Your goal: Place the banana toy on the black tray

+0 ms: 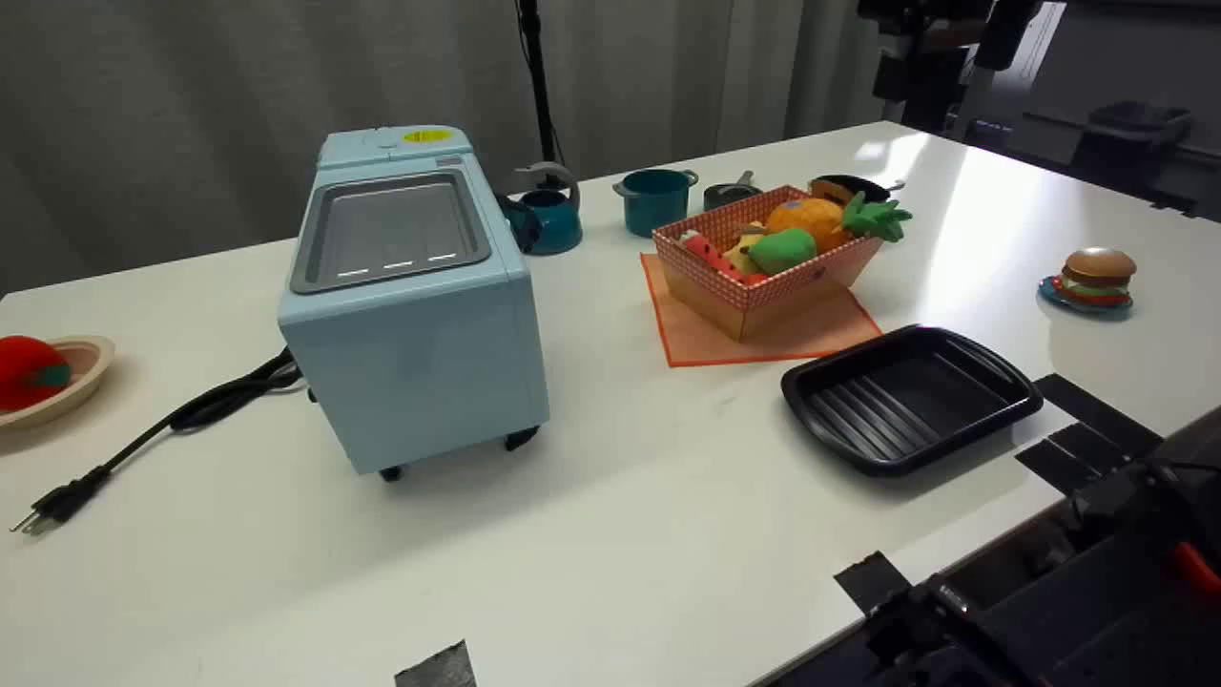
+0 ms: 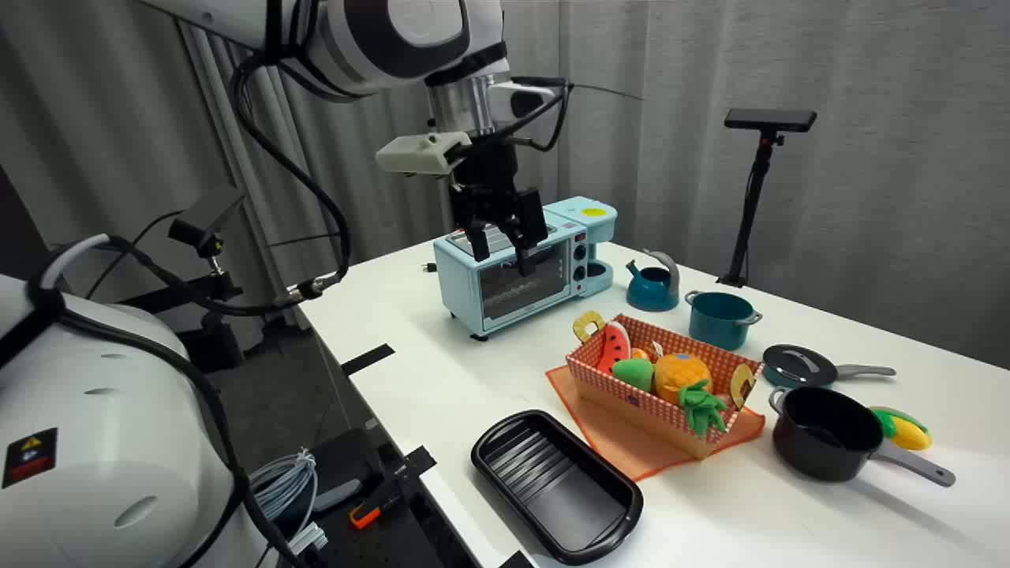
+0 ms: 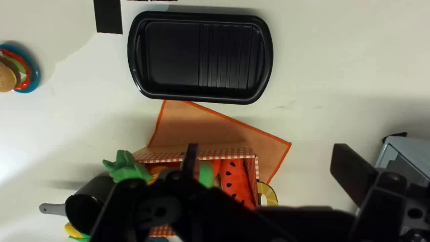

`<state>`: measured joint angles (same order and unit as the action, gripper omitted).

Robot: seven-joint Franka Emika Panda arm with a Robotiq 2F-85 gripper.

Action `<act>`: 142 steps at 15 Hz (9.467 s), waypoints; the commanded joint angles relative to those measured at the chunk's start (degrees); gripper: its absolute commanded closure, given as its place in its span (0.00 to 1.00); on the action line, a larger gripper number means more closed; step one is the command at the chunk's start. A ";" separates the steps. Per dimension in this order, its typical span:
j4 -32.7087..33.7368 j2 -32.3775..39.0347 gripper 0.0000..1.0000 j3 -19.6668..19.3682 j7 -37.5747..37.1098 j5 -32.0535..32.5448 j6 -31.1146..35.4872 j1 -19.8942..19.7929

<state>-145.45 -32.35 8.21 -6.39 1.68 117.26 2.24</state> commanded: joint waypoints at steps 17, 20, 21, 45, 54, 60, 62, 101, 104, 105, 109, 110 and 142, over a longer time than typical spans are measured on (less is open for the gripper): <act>2.48 3.13 0.00 -2.75 2.12 0.05 0.03 0.09; 6.51 7.57 0.00 -5.79 4.18 -0.27 0.15 -0.92; 8.00 9.24 0.00 -6.76 4.92 -0.38 0.23 -1.16; 44.68 64.09 0.00 -12.07 1.37 -1.50 18.56 -4.71; 48.53 71.49 0.00 -13.25 -2.09 -1.12 17.58 -4.24; 47.93 70.22 0.42 -13.03 -3.59 -1.36 17.68 -3.75; 47.56 69.61 0.58 -13.01 -3.99 -1.45 17.82 -3.65; 2.58 16.92 0.99 -4.70 -28.19 11.69 26.49 -0.97; -1.49 14.78 0.99 -3.30 -28.78 9.99 26.52 -1.25; -2.72 14.59 0.99 -3.01 -28.98 9.80 26.57 -1.47; -6.96 15.73 0.99 -3.30 -28.21 9.12 27.65 -2.48; -7.79 16.30 0.99 -3.54 -28.04 8.89 28.00 -2.83; -11.86 20.55 0.00 -6.95 -24.81 4.21 28.72 -5.00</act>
<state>-156.65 -8.48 0.80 -32.95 6.29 146.48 -2.15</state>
